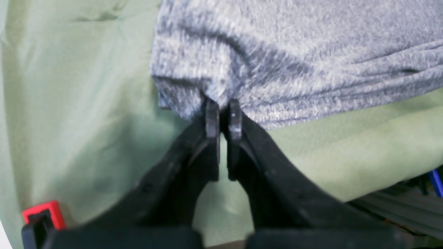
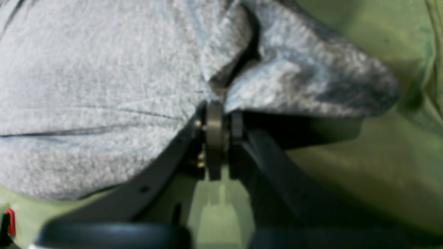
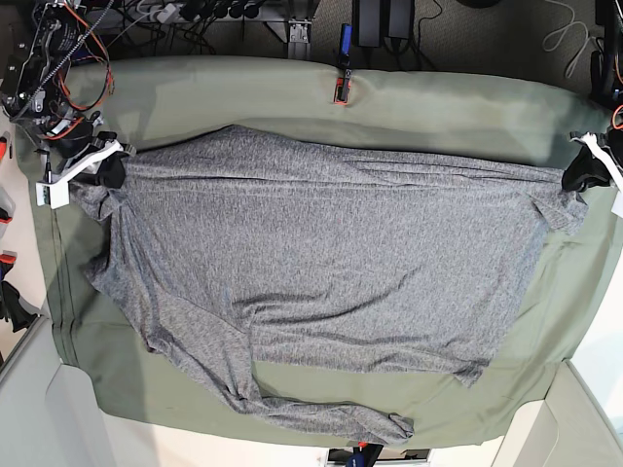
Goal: Fold the T-shirt properly
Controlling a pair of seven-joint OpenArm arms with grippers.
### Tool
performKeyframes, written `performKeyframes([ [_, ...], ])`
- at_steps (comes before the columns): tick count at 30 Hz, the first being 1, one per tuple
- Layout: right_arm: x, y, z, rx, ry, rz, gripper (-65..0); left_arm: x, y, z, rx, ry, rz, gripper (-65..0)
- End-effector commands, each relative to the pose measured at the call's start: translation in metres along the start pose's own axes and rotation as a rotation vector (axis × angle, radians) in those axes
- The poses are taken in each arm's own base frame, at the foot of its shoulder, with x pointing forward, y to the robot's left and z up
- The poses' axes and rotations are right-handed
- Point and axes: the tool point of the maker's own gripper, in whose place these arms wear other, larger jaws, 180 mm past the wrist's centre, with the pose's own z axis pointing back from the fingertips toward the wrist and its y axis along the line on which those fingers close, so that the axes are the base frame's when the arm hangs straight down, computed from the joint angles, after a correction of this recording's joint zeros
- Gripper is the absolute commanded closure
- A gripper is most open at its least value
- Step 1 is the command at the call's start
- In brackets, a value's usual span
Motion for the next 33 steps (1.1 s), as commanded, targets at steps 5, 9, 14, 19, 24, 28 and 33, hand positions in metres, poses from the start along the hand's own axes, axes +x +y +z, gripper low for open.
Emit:
performKeyframes([
  [5, 0.016, -0.017, 0.009, -0.057, -0.052, 0.022, 0.0, 0.014, 0.014, 0.009, 0.047, -0.026, -0.03, 0.0],
  [9, 0.018, -0.017, 0.009, -0.062, -0.063, 0.026, 0.0, 0.008, 0.018, 0.008, 0.051, -0.011, -0.013, 0.0],
  [14, 0.02, -0.018, 0.008, -0.062, -0.08, 0.022, 0.0, -0.004, 0.029, 0.005, 0.064, -0.019, 0.046, -11.7],
  [19, 0.021, -0.026, 0.005, -0.094, -0.107, 0.033, 0.0, -0.023, 0.047, 0.003, 0.102, -0.017, 0.108, -12.5],
  [24, 0.022, -0.026, 0.005, -0.091, -0.115, 0.03, -7.0, -0.039, 0.056, 0.002, 0.118, 0.003, 0.153, -19.4],
  [28, 0.02, -0.021, 0.005, -0.063, -0.107, 0.003, -25.5, -0.038, 0.055, 0.002, 0.116, -0.001, 0.157, -23.7],
  [33, 0.02, -0.004, 0.011, 0.018, -0.081, 0.017, -25.7, -0.027, 0.048, 0.004, 0.069, -0.039, 0.189, -23.7],
])
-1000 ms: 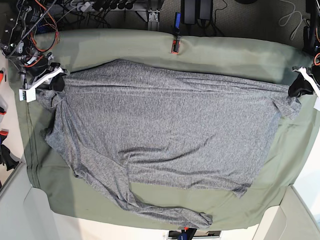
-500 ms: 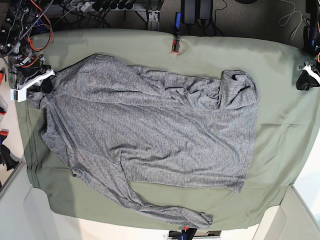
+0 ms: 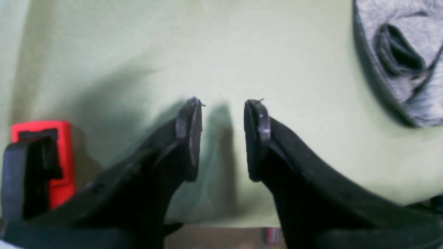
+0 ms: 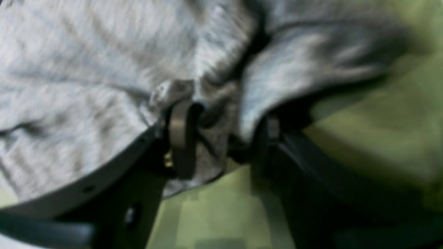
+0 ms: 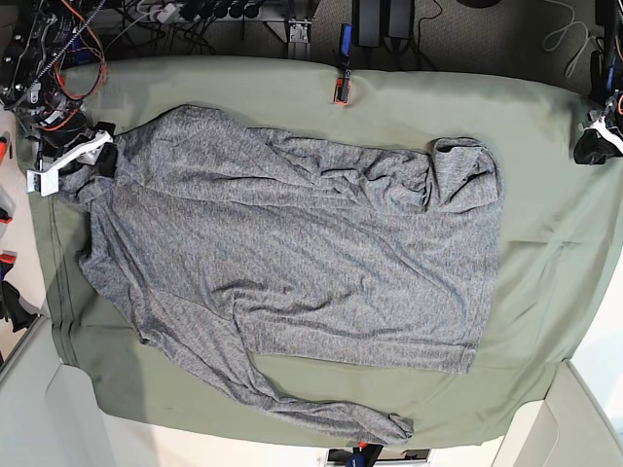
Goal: Fold the T-shirt properly
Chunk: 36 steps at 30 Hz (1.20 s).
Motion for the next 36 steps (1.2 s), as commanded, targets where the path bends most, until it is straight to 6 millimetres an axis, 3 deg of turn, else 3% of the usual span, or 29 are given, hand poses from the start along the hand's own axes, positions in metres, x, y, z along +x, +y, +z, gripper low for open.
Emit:
performKeyframes([
  [1, 0.025, 0.005, 0.009, 0.034, -0.08, 0.03, -25.7, 0.028, -0.002, 0.01, -0.021, -0.074, -0.021, -23.6],
  [9, 0.058, 0.022, 0.035, 0.094, -0.194, 0.073, -25.7, 0.058, -0.022, 0.023, -0.078, -0.137, -0.047, -23.6],
  [15, 0.061, 0.029, 0.036, 0.119, -0.204, 0.074, -25.7, 0.058, -0.025, 0.023, -0.084, -0.137, -0.048, -23.7],
  [17, 0.061, 0.042, 0.037, 0.186, -0.209, 0.079, -25.6, 0.055, -0.032, 0.023, -0.119, -0.125, -0.023, -23.6],
  [23, 0.043, 0.09, 0.023, 0.338, -0.142, 0.122, -25.6, 0.031, -0.076, 0.014, -0.212, -0.058, -0.086, -23.7],
  [28, 0.01, 0.13, 0.007, 0.415, -0.028, 0.229, -25.6, 0.008, -0.127, -0.001, -0.298, -0.006, -0.172, -23.7],
  [32, -0.014, 0.144, -0.002, 0.416, 0.054, 0.326, -25.6, -0.003, -0.155, -0.007, -0.362, 0.002, -0.168, -23.7],
  [36, -0.022, 0.149, -0.004, 0.424, 0.076, 0.349, -25.6, -0.011, -0.167, -0.012, -0.382, -0.003, -0.152, -23.7],
])
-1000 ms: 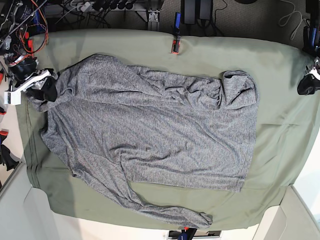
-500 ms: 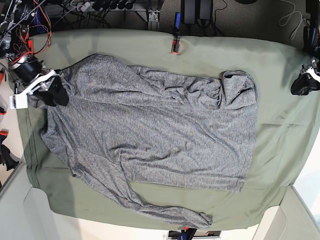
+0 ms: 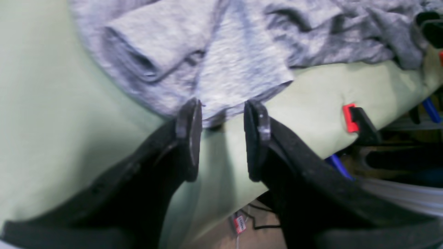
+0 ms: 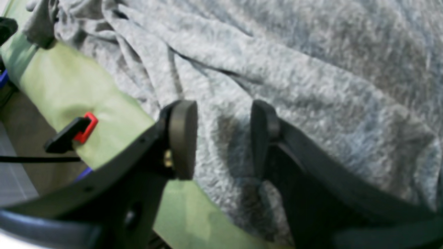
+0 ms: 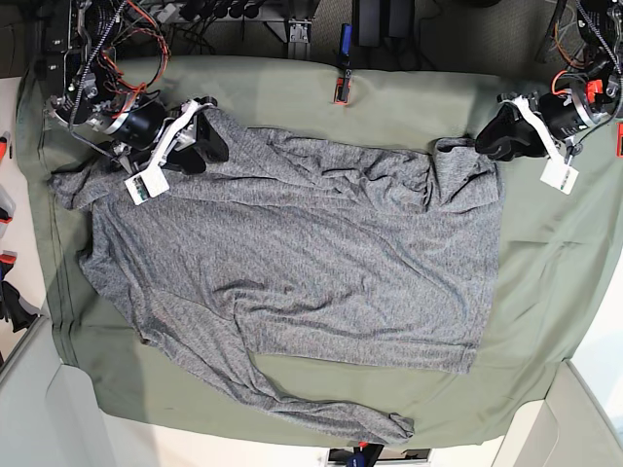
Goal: Fold the T-shirt properly
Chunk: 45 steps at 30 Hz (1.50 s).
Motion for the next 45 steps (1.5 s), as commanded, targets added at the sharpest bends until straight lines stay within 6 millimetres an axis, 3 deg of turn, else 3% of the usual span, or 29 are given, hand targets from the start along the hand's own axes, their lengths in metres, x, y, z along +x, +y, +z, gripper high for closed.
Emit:
performKeyframes([
  [1, 0.01, 0.001, 0.004, 0.005, -0.037, 0.019, -25.6, 0.011, 0.0, 0.003, 0.002, -0.035, -0.03, -23.6],
  [9, -0.024, -0.003, 0.006, -0.042, 0.04, 0.013, -25.6, 0.006, -0.009, -0.012, 0.004, -0.044, -0.075, -23.7],
  [15, -0.036, -0.008, 0.009, -0.083, 0.038, 0.028, -25.6, 0.002, -0.014, -0.026, 0.03, -0.052, -0.127, -23.6],
  [17, -0.036, -0.01, 0.008, -0.087, 0.025, 0.022, -21.4, 0.005, -0.012, -0.026, 0.045, -0.067, -0.143, -23.6],
  [20, -0.034, -0.015, 0.006, -0.103, 0.007, 0.024, -5.6, 0.005, -0.007, -0.026, 0.069, -0.062, -0.173, -19.2],
  [21, -0.032, -0.016, 0.007, -0.11, -0.007, 0.032, -0.3, 0.004, -0.006, -0.026, 0.077, -0.054, -0.183, -15.3],
  [24, -0.022, -0.019, 0.007, -0.125, -0.052, 0.053, 0.0, 0.005, -0.001, -0.024, 0.095, -0.043, -0.203, -1.0],
  [25, -0.018, -0.019, 0.007, -0.127, -0.064, 0.057, 0.0, 0.006, 0.001, -0.023, 0.104, -0.043, -0.208, 0.0],
  [29, -0.002, -0.024, 0.005, -0.138, -0.095, 0.073, 0.0, 0.014, 0.018, -0.012, 0.161, -0.056, -0.226, 0.0],
  [35, 0.039, -0.033, 0.003, -0.151, -0.171, 0.12, 0.0, 0.034, 0.045, 0.014, 0.238, -0.075, -0.271, 0.0],
  [40, 0.07, -0.043, -0.002, -0.16, -0.22, 0.142, 0.0, 0.039, 0.052, 0.02, 0.255, -0.061, -0.301, 0.0],
  [45, 0.083, -0.067, -0.017, -0.166, -0.221, 0.089, -1.6, 0.041, 0.057, 0.019, 0.262, -0.064, -0.293, 0.0],
])
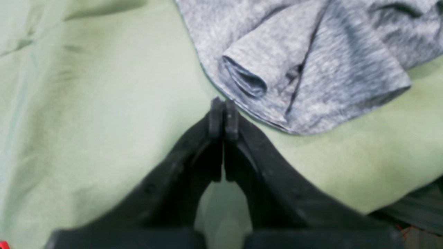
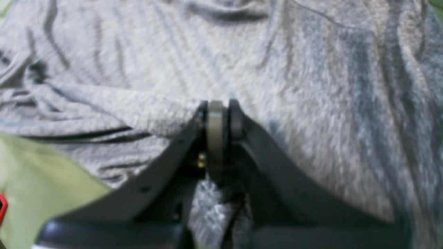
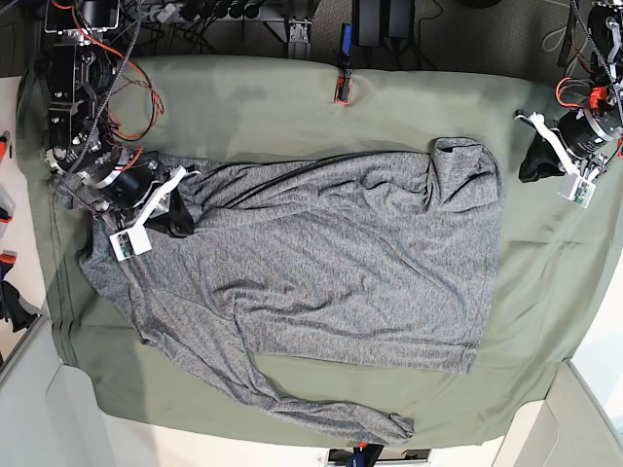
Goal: Fold the T-shirt properly
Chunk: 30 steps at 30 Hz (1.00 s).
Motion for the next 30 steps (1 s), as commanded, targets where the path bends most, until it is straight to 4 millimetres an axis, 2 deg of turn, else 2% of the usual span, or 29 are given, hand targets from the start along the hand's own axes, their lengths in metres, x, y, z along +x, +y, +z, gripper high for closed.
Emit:
performKeyframes([
  [1, 0.021, -0.004, 0.0, 0.006, -0.064, -0.004, -9.2, 0.013, 0.005, 0.003, 0.001, -0.038, -0.016, 0.0],
  [4, 0.025, -0.005, -0.003, 0.017, -0.075, -0.034, -29.7, 0.01, 0.005, 0.002, -0.007, -0.04, 0.01, 0.0],
  [5, 0.026, -0.005, -0.003, 0.021, -0.076, -0.041, -33.1, 0.008, 0.005, 0.002, -0.008, -0.039, 0.017, 0.0],
  [6, 0.027, -0.004, -0.002, 0.028, -0.07, -0.05, -34.0, 0.008, 0.005, 0.002, -0.01, -0.039, 0.022, -2.8],
  [9, 0.035, -0.002, 0.005, 0.045, -0.066, -0.081, -34.0, 0.007, 0.006, 0.003, -0.021, -0.026, 0.036, -15.5],
  [10, 0.041, -0.003, 0.009, 0.044, -0.077, -0.085, -34.0, 0.007, 0.005, 0.004, -0.036, -0.02, 0.05, -17.5],
  [13, 0.054, -0.017, 0.026, -0.004, -0.101, -0.073, -34.0, 0.016, 0.001, 0.011, -0.084, -0.027, 0.096, -17.6],
  [16, 0.052, -0.042, 0.044, -0.068, -0.093, -0.099, -33.9, 0.026, -0.011, 0.018, -0.147, -0.057, 0.145, -17.6],
  [19, 0.04, -0.058, 0.062, -0.1, -0.1, -0.153, -33.9, 0.022, -0.025, 0.023, -0.191, -0.048, 0.164, -17.7],
  [24, 0.005, -0.078, 0.089, -0.168, -0.066, -0.226, -33.9, 0.017, -0.039, 0.019, -0.21, -0.064, 0.209, -17.7],
  [27, -0.012, -0.084, 0.102, -0.192, -0.057, -0.271, -33.9, 0.012, -0.049, 0.015, -0.224, -0.073, 0.249, -17.7],
  [30, -0.022, -0.084, 0.106, -0.201, -0.044, -0.285, -33.9, 0.009, -0.06, 0.01, -0.237, -0.09, 0.287, -18.7],
])
